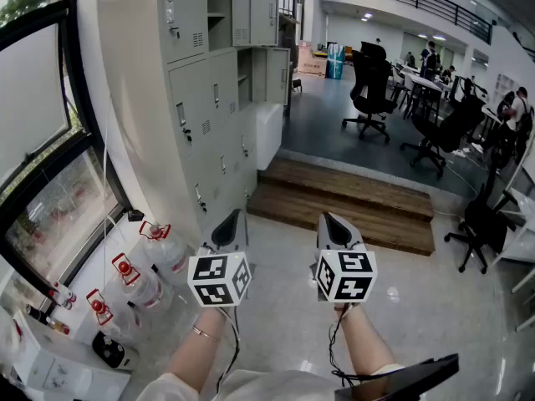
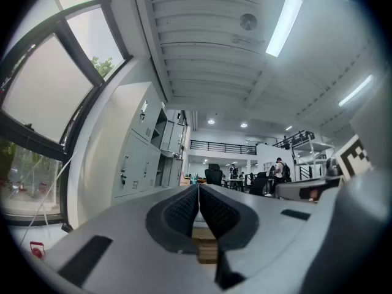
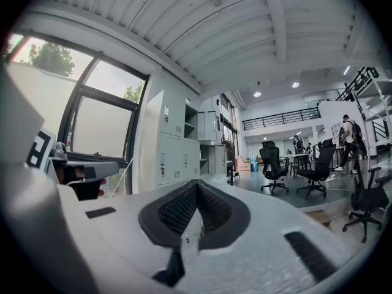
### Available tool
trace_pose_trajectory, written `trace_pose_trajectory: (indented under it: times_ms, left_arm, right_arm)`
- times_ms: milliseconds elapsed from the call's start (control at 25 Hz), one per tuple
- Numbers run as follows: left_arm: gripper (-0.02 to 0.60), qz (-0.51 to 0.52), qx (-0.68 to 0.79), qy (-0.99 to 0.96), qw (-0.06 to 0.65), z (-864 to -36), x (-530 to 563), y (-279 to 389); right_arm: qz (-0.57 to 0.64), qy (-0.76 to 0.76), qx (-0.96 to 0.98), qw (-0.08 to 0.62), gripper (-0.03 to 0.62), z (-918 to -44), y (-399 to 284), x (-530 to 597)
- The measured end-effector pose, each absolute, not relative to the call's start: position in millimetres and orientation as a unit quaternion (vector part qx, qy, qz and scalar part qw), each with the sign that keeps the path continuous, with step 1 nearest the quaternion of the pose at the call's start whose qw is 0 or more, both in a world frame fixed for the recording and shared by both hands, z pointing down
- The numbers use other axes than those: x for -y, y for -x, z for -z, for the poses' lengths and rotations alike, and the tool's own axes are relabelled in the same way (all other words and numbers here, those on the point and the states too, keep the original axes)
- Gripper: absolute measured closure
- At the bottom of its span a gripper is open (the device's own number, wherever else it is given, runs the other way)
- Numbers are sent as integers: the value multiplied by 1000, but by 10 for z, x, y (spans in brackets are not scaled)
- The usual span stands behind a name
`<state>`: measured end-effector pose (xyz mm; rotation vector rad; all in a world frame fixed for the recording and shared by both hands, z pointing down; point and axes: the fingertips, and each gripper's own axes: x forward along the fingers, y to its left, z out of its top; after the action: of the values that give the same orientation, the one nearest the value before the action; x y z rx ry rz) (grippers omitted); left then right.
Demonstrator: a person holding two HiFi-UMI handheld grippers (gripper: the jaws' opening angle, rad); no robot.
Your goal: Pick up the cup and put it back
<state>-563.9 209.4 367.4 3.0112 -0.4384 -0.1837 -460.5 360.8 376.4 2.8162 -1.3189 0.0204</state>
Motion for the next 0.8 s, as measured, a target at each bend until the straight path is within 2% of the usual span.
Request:
trace_pose_trajectory:
  times_ms: [800]
  left_arm:
    - [571, 39, 121, -991, 47, -3935, -1814, 5498]
  right_arm:
    - [-34, -912, 409, 17, 602, -4075, 4516, -3370]
